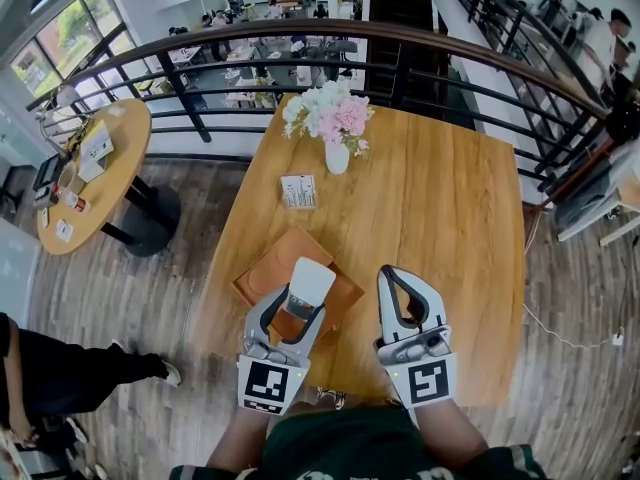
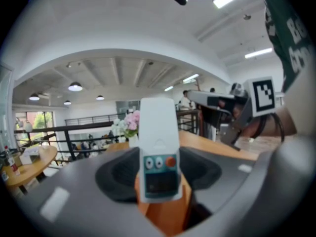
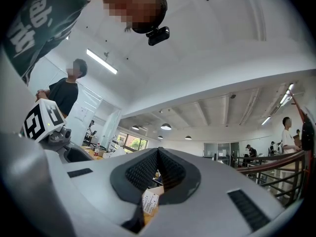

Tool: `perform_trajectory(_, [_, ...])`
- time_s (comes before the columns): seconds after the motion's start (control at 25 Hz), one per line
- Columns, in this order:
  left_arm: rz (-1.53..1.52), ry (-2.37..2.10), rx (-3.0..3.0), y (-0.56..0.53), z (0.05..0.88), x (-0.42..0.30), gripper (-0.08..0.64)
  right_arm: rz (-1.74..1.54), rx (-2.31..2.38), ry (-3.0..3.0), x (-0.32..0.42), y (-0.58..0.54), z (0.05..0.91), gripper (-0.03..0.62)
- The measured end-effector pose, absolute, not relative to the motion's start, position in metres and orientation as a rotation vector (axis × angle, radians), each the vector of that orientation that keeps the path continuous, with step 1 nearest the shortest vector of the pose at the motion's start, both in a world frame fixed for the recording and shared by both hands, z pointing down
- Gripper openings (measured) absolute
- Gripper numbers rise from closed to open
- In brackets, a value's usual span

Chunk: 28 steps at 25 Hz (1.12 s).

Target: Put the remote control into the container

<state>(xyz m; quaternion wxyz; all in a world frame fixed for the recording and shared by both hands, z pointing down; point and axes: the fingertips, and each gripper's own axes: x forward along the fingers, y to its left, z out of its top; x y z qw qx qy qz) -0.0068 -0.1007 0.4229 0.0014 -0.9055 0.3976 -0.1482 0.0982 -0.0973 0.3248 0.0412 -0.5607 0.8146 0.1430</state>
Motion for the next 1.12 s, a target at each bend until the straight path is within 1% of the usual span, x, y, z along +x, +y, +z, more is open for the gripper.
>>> perform_trajectory(0.56, [-0.694,1.297,-2.908,-0.11,0.468,0.0,0.245,0.384,-1.623,2.539,0.081,-0.113,0.335,0.015])
perform_trajectory(1.12, [-0.954,1.317,-2.961,-0.114,0.53,-0.002,0.245,0.338,-1.545,2.58,0.062,-0.134,0.347,0.015])
